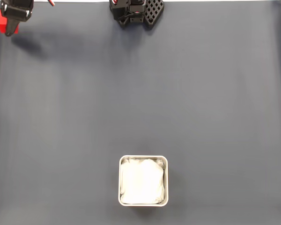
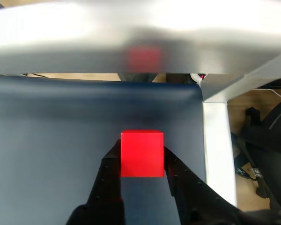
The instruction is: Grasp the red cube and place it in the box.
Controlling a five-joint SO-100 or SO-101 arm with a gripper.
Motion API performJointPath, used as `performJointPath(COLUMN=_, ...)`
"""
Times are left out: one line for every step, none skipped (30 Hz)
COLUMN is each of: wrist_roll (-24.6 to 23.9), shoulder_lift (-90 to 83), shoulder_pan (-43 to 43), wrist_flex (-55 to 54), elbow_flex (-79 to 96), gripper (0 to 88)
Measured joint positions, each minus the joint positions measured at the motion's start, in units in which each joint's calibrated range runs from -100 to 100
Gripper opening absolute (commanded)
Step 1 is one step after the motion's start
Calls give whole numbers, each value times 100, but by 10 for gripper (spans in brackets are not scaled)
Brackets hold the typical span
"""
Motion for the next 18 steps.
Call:
performJointPath(wrist_roll=0, shoulder_lift=-17, shoulder_pan=-45, wrist_flex=48, elbow_flex=-72, gripper=36)
performJointPath(wrist_roll=0, shoulder_lift=-26, shoulder_pan=-89, wrist_flex=103, elbow_flex=-145, gripper=36)
performJointPath(wrist_roll=0, shoulder_lift=-43, shoulder_pan=-141, wrist_flex=151, elbow_flex=-208, gripper=36)
performJointPath(wrist_roll=0, shoulder_lift=-52, shoulder_pan=-193, wrist_flex=191, elbow_flex=-271, gripper=36)
performJointPath(wrist_roll=0, shoulder_lift=-52, shoulder_pan=-245, wrist_flex=215, elbow_flex=-344, gripper=36)
performJointPath(wrist_roll=0, shoulder_lift=-52, shoulder_pan=-297, wrist_flex=223, elbow_flex=-398, gripper=36)
performJointPath(wrist_roll=0, shoulder_lift=-52, shoulder_pan=-356, wrist_flex=247, elbow_flex=-452, gripper=36)
performJointPath(wrist_roll=0, shoulder_lift=-52, shoulder_pan=-415, wrist_flex=255, elbow_flex=-506, gripper=36)
performJointPath(wrist_roll=0, shoulder_lift=-52, shoulder_pan=-475, wrist_flex=278, elbow_flex=-570, gripper=36)
performJointPath(wrist_roll=0, shoulder_lift=-52, shoulder_pan=-534, wrist_flex=318, elbow_flex=-624, gripper=36)
performJointPath(wrist_roll=0, shoulder_lift=-52, shoulder_pan=-593, wrist_flex=342, elbow_flex=-669, gripper=36)
performJointPath(wrist_roll=0, shoulder_lift=-52, shoulder_pan=-660, wrist_flex=350, elbow_flex=-714, gripper=36)
performJointPath(wrist_roll=0, shoulder_lift=-52, shoulder_pan=-734, wrist_flex=366, elbow_flex=-750, gripper=36)
performJointPath(wrist_roll=0, shoulder_lift=-52, shoulder_pan=-801, wrist_flex=366, elbow_flex=-778, gripper=36)
performJointPath(wrist_roll=0, shoulder_lift=-52, shoulder_pan=-846, wrist_flex=366, elbow_flex=-814, gripper=36)
performJointPath(wrist_roll=0, shoulder_lift=-52, shoulder_pan=-920, wrist_flex=382, elbow_flex=-859, gripper=36)
performJointPath(wrist_roll=0, shoulder_lift=-52, shoulder_pan=-979, wrist_flex=382, elbow_flex=-886, gripper=36)
performJointPath(wrist_roll=10, shoulder_lift=-52, shoulder_pan=-1046, wrist_flex=382, elbow_flex=-922, gripper=36)
